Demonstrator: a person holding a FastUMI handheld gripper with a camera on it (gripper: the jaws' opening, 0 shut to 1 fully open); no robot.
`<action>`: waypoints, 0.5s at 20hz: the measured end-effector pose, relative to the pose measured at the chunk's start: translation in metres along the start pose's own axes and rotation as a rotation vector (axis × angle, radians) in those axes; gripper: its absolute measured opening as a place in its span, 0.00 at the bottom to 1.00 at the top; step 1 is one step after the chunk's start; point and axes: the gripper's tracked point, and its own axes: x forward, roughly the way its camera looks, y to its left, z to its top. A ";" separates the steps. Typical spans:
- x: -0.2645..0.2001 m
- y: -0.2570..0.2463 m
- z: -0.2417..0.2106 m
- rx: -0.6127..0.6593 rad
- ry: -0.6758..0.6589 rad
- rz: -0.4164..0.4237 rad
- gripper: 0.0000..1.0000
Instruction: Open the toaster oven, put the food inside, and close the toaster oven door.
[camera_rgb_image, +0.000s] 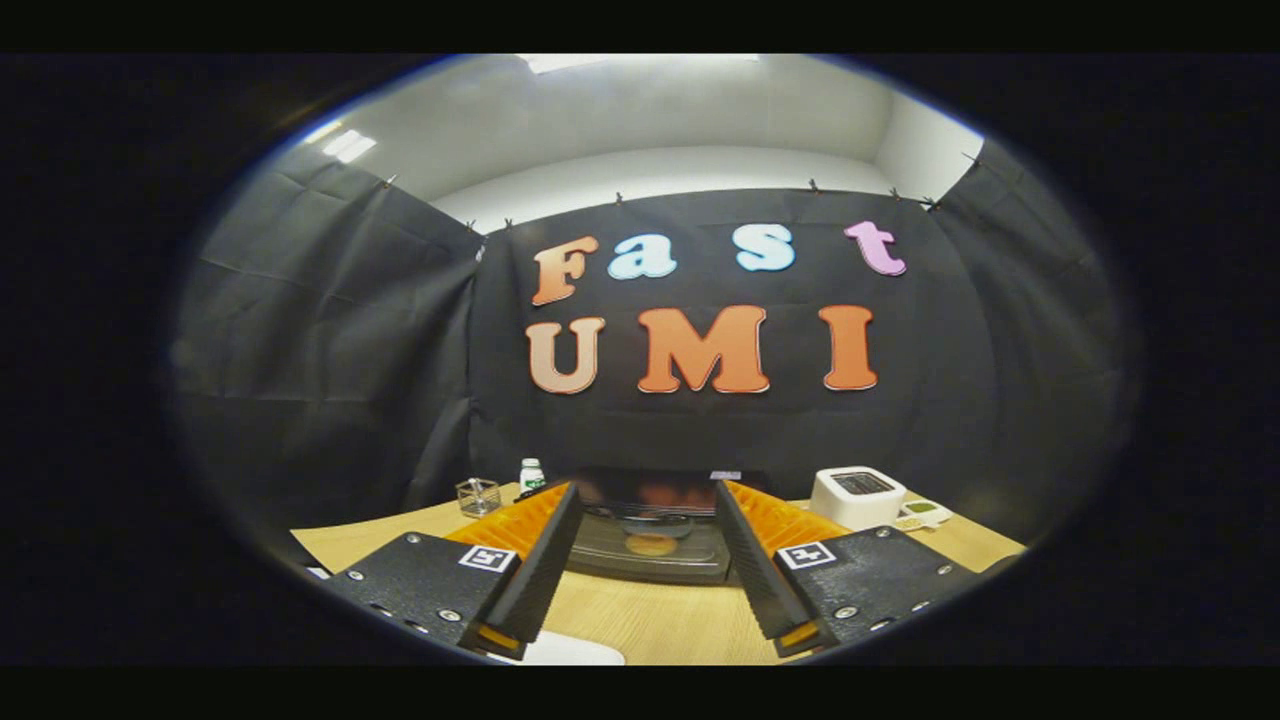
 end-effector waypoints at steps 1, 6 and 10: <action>-0.006 0.000 -0.003 0.000 -0.010 -0.003 0.80; -0.032 -0.009 -0.019 -0.016 -0.024 -0.028 0.81; -0.041 -0.018 -0.016 0.013 -0.050 -0.049 0.81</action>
